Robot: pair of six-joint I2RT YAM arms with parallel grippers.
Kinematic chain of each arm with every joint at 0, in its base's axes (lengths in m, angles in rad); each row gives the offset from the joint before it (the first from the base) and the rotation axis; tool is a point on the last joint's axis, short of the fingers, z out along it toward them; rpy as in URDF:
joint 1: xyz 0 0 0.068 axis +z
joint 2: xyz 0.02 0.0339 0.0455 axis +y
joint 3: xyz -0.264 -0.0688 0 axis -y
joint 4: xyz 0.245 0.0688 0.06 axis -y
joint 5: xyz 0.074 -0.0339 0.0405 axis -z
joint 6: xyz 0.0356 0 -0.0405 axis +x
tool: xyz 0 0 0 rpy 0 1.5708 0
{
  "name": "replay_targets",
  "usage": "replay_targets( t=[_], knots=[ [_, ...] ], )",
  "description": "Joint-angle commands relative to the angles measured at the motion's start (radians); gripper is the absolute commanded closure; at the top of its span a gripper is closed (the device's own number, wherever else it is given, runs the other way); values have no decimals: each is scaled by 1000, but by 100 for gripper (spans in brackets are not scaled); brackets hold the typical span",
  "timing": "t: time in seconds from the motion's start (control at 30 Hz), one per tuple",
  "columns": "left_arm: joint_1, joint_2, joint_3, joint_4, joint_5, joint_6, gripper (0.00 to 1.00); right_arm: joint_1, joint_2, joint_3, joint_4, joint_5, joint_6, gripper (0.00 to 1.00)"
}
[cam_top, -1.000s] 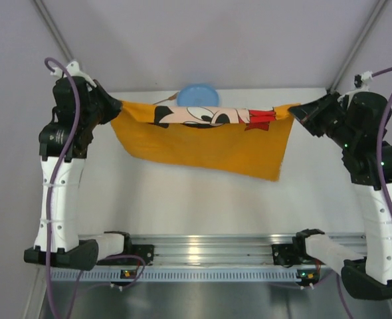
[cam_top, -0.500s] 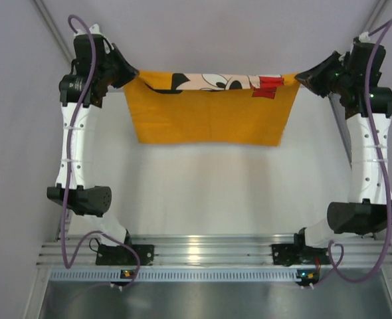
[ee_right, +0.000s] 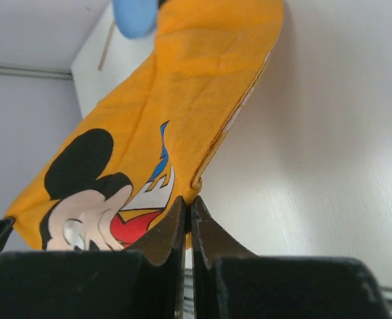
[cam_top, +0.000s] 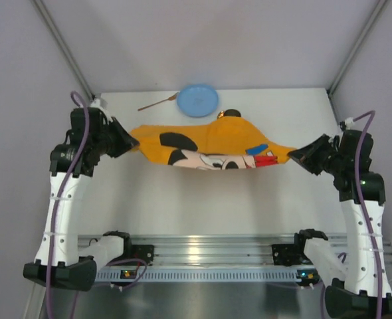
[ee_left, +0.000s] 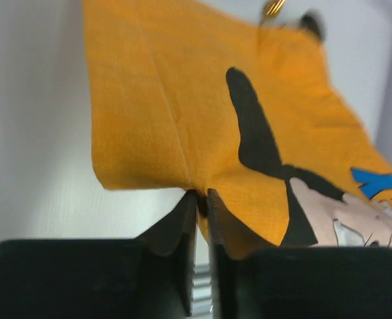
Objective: Set the dinner table for one person
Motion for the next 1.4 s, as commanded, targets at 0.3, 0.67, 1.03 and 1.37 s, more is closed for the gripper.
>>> replay_targets(
  t=[0.3, 0.67, 1.03, 1.37],
  knots=[
    [4, -130, -520, -105, 170, -72, 2, -18, -53, -255, -76, 40, -125, 0],
    [4, 58, -399, 163, 112, -72, 2, -17, 104, -210, 56, -17, -105, 0],
    [-54, 506, -310, 495, 127, -29, 3, 28, 352, -92, 231, -28, -110, 0],
    [-59, 623, -351, 446, 23, 7, 4, 40, 416, -64, 243, -20, -125, 0]
  ],
)
